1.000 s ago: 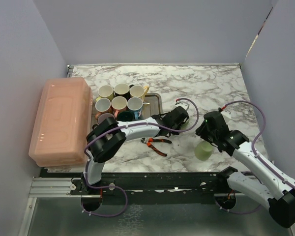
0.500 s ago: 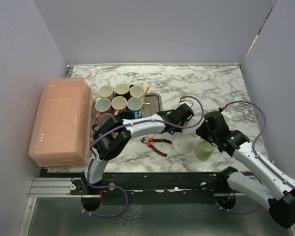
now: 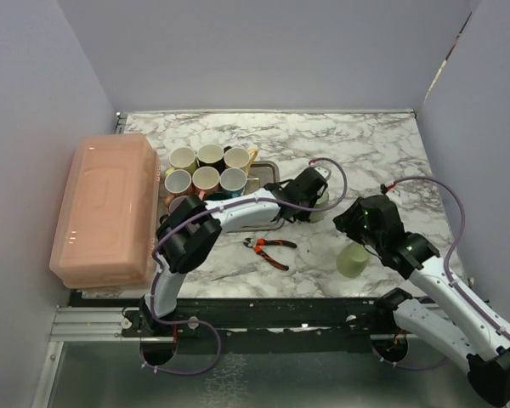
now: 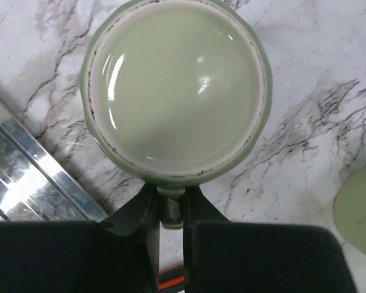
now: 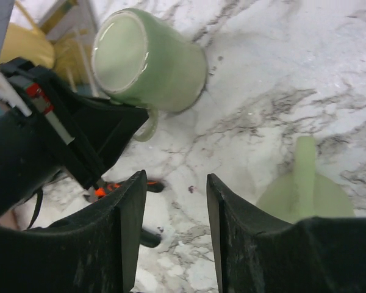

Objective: Turn the mug right side up
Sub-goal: Turn over the cup at the center of the board.

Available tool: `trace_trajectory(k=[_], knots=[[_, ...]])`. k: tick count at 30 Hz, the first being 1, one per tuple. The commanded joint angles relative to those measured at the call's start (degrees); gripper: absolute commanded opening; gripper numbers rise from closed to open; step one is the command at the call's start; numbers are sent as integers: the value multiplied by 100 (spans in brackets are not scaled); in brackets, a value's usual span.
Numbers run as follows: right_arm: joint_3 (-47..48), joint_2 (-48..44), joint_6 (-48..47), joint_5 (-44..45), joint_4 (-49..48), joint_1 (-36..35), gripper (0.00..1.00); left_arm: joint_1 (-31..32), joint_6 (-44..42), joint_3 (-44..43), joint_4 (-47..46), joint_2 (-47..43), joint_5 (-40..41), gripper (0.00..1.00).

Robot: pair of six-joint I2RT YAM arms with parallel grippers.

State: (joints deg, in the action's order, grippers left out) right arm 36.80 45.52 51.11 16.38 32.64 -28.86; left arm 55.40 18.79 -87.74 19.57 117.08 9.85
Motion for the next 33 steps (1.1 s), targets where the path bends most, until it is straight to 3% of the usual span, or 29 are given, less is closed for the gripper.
trace_trajectory(k=[1,10,16,20,27,33], knots=[[-104,-397,-224,-657,-842,21,50,-474,-61,-185,-600,-850,-1060,0],[-322,-1002,-44,-1587,-2290,20,66,-1040,601,84,-1626,-2061,-2867,0],[-589,-1303,195,-2187,-3714,21,81,-1241,1553,503,-2734,-2802,-3735,0],[-637,-1261,345,-2632,-4917,21,82,-1255,2282,822,-3653,-3145,-4168,0],[-229,-799,636,-3550,-6190,21,81,-1253,3571,1206,-5117,-3369,-4560,0],[-22,-731,1071,-3435,-6290,21,79,-1244,4177,1404,-5728,-3498,-4683,0]])
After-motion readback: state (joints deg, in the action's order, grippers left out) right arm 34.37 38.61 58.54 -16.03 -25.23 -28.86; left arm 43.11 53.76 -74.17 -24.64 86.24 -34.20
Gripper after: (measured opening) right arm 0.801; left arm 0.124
